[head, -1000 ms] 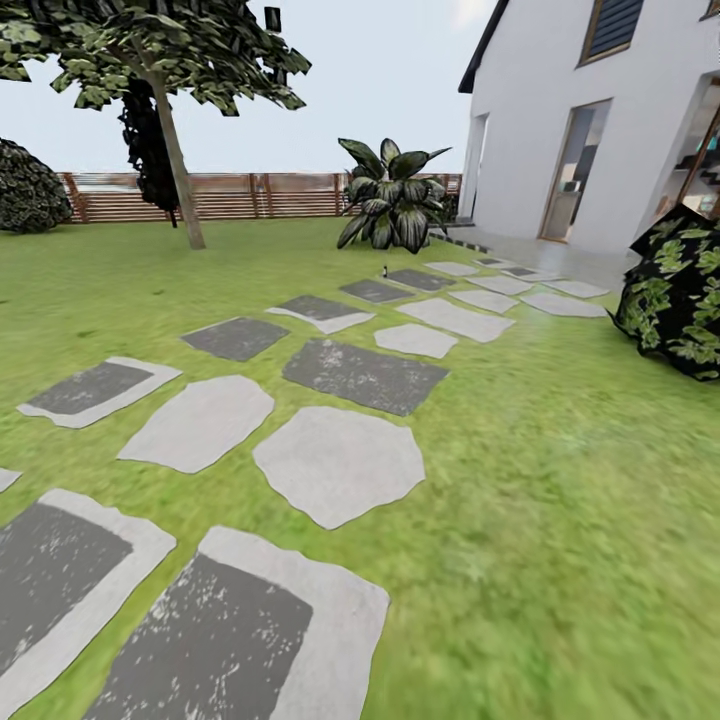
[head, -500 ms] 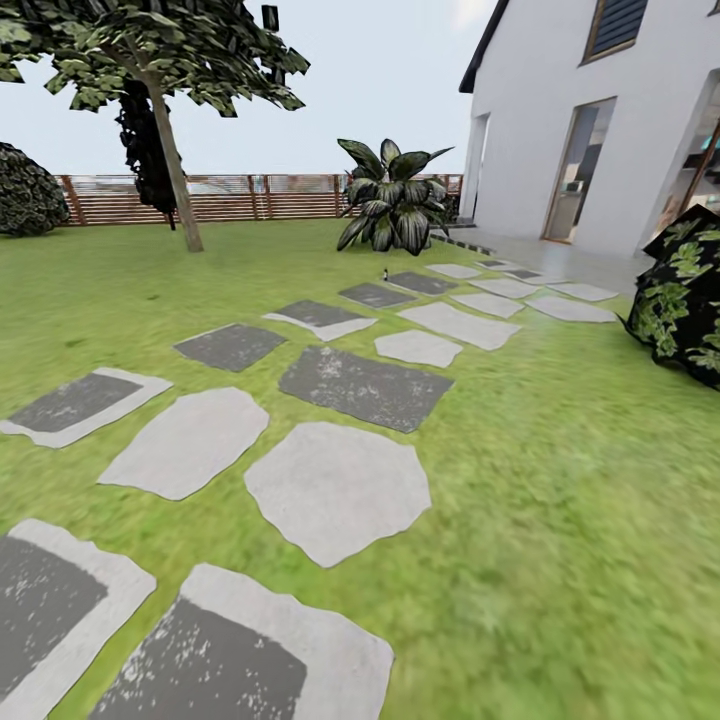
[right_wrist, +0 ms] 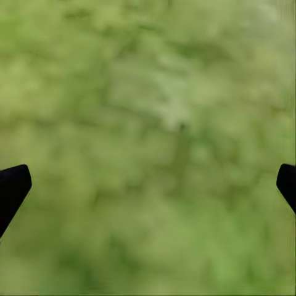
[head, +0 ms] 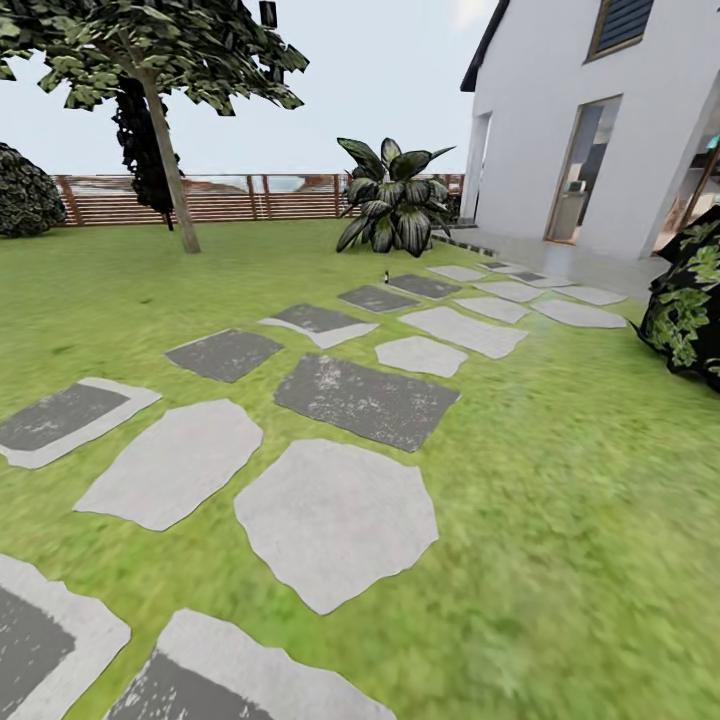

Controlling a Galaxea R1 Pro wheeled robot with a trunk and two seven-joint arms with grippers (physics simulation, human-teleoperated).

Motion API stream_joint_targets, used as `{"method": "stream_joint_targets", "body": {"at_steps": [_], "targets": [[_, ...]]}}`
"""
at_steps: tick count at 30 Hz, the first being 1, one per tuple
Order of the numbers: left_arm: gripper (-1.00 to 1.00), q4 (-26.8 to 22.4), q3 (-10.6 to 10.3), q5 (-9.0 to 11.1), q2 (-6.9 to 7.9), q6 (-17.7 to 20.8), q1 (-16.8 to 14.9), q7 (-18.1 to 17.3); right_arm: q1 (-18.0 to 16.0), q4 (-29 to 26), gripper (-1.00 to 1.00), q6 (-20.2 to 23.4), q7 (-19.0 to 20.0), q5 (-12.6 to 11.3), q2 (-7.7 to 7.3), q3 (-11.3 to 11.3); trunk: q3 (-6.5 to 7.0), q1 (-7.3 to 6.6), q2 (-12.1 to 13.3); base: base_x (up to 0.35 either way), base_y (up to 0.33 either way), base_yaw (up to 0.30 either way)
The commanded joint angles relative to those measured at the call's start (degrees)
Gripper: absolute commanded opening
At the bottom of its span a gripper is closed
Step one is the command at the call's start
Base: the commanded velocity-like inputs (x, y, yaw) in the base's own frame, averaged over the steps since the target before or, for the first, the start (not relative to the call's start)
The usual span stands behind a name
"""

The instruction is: In the garden, pick up the pesticide atomizer on the floor and spray pesticide onto both trees until each tree trunk is fully covered.

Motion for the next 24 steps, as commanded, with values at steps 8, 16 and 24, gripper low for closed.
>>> {"method": "stream_joint_targets", "body": {"at_steps": [8, 16, 24], "targets": [[1.00, 0.05, 0.09, 0.06, -0.01, -0.19, 0.01, 0.02, -0.02, 0.05, 1.00, -0.16, -0.03, 0.16, -0.01, 0.00, -0.05, 0.02, -0.01, 0.340, 0.000, 0.000], [1.00, 0.05, 0.09, 0.08, -0.01, -0.19, -0.01, 0.02, -0.02, 0.04, 1.00, -0.16, -0.03, 0.16, -0.01, 0.00, -0.05, 0.02, -0.01, 0.340, 0.000, 0.000], [1.00, 0.05, 0.09, 0.07, -0.01, -0.19, -0.02, 0.02, -0.02, 0.04, 1.00, -0.16, -0.03, 0.16, -0.01, 0.00, -0.05, 0.02, -0.01, 0.340, 0.000, 0.000]]}}
